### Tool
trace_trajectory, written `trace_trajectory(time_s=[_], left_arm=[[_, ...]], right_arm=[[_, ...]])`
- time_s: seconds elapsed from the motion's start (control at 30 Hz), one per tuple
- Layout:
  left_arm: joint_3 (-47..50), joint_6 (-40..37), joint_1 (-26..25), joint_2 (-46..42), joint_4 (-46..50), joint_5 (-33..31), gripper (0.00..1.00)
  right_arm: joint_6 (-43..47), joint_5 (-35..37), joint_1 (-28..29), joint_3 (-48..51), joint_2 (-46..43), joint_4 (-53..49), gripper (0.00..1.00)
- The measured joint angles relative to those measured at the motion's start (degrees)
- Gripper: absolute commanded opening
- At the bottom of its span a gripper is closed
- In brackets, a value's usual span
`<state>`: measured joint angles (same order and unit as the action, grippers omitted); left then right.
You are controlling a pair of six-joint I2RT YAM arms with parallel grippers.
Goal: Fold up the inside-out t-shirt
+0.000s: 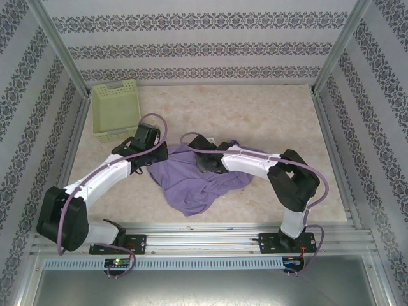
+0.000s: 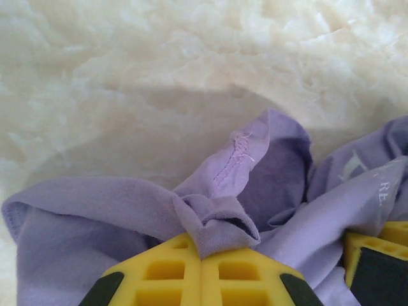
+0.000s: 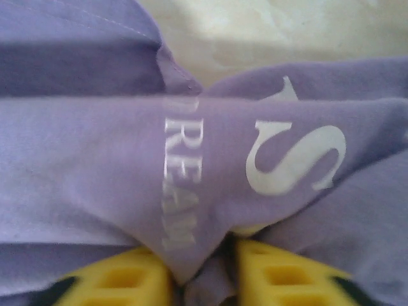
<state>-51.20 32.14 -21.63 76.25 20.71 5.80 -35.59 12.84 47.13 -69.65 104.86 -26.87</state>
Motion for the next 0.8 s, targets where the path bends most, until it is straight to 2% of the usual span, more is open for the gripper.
trace_trajectory(time_s=[0.03, 0.17, 0.43, 0.6, 0.8], left_arm=[[0.0, 0.0, 0.0, -0.4, 0.1, 0.0, 0.0], [-0.7, -0.1, 0.0, -1.1, 1.8, -1.1, 0.0], [-7.0, -1.6, 0.0, -2.6, 5.3, -5.9, 0.0], [-12.1, -3.6, 0.0, -10.3, 4.7, -6.7, 0.0], [-12.5, -4.9, -0.3, -18.6, 2.3, -4.3, 0.0]], right_arm=[[-0.2, 0.2, -0.1, -0.5, -0.1, -0.3, 0.0], [1.0, 1.4, -0.9, -2.0, -3.3, -0.7, 0.0], [5.6, 2.6, -2.3, -2.3, -22.0, -0.5, 0.0], [8.5, -0.4, -2.3, -2.5, -32.4, 1.2, 0.0], [9.3, -2.0, -2.4, -1.0, -37.5, 3.8, 0.0]])
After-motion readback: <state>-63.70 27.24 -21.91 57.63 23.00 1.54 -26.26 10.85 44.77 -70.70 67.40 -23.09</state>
